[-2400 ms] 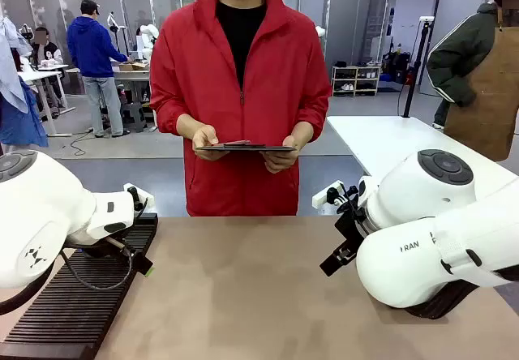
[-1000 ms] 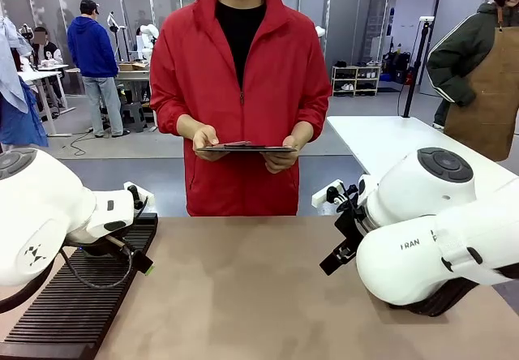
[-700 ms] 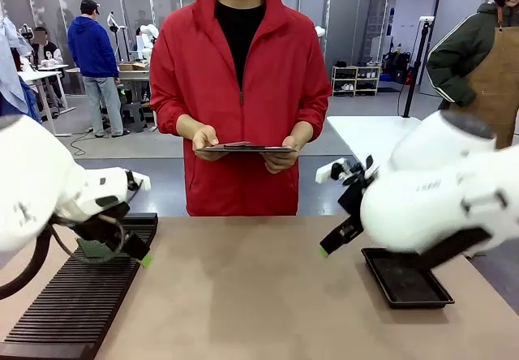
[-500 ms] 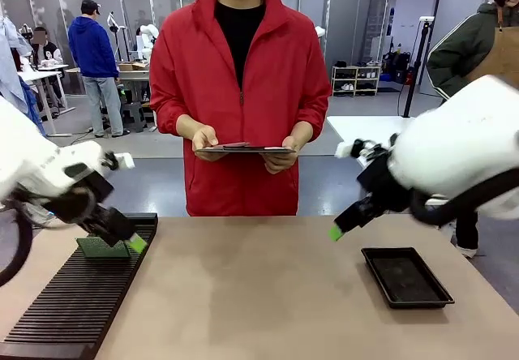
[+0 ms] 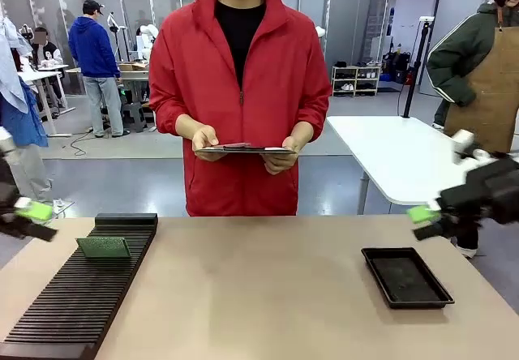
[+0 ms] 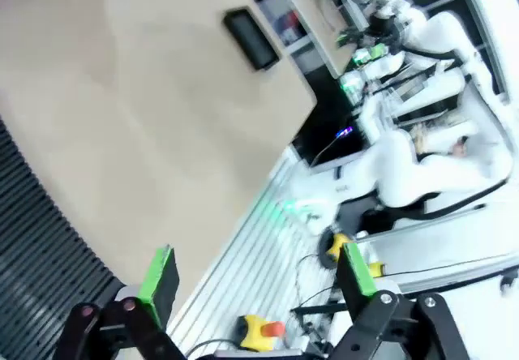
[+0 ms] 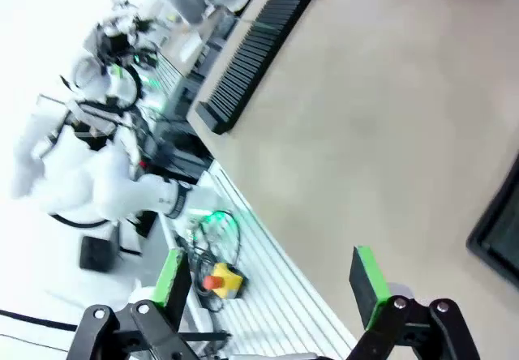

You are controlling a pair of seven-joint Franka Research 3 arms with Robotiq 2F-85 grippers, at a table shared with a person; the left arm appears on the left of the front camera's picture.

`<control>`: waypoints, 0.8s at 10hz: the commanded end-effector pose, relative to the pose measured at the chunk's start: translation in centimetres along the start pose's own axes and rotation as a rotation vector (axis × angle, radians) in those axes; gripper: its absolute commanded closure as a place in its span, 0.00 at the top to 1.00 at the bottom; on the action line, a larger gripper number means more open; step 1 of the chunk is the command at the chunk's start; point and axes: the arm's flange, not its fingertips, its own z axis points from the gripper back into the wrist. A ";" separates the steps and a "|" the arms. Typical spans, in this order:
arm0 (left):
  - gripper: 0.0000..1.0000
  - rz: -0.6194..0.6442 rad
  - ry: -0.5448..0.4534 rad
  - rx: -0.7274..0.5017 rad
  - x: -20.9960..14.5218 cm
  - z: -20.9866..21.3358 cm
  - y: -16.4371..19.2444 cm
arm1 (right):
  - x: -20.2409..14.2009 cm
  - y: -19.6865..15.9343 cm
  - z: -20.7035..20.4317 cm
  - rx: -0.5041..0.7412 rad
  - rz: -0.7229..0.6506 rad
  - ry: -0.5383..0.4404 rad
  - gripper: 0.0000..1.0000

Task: Inspect the PCB.
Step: Pick up the Blank PCB and present it to the human.

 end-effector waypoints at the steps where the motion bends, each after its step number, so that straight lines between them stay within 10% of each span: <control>1: 1.00 0.046 -0.156 -0.087 -4.8 3.4 1.7 | -3.8 -2.5 2.9 0.051 -0.069 -0.107 1.00; 8: 1.00 0.267 -0.419 -0.013 -18.5 11.9 4.7 | -11.9 -4.0 8.4 0.087 -0.108 -0.303 1.00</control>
